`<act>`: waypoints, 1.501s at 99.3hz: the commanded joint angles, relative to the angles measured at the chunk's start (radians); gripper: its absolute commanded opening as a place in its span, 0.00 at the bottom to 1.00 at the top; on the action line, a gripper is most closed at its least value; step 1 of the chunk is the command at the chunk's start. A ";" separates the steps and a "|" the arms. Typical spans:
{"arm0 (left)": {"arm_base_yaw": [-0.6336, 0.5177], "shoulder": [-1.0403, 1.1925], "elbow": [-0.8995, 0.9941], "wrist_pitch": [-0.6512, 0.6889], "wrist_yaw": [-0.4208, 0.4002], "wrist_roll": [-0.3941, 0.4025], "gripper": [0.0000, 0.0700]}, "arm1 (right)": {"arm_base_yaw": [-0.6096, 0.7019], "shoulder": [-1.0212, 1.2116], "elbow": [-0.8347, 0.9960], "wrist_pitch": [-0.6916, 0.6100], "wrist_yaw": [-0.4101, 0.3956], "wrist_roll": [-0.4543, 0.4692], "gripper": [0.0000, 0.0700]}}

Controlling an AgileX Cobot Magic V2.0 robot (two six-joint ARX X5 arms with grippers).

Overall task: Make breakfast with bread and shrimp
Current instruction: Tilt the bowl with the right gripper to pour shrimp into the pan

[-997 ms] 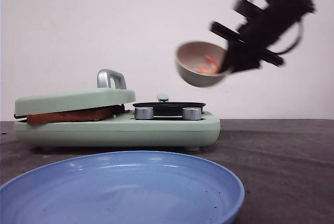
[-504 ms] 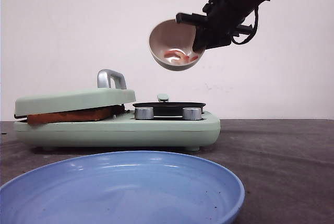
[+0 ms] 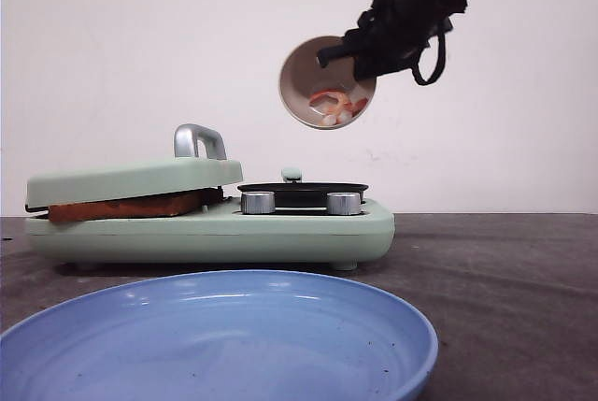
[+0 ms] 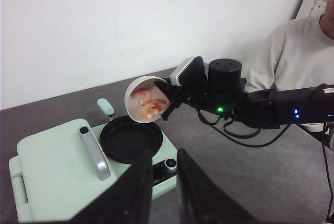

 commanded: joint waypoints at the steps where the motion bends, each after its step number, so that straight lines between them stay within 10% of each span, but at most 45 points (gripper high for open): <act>1: -0.006 0.002 0.015 0.010 -0.002 -0.004 0.00 | 0.019 0.031 0.024 0.042 0.017 -0.087 0.00; 149: -0.006 -0.013 0.015 -0.042 -0.002 0.003 0.00 | 0.072 0.071 0.029 0.413 0.082 -0.622 0.00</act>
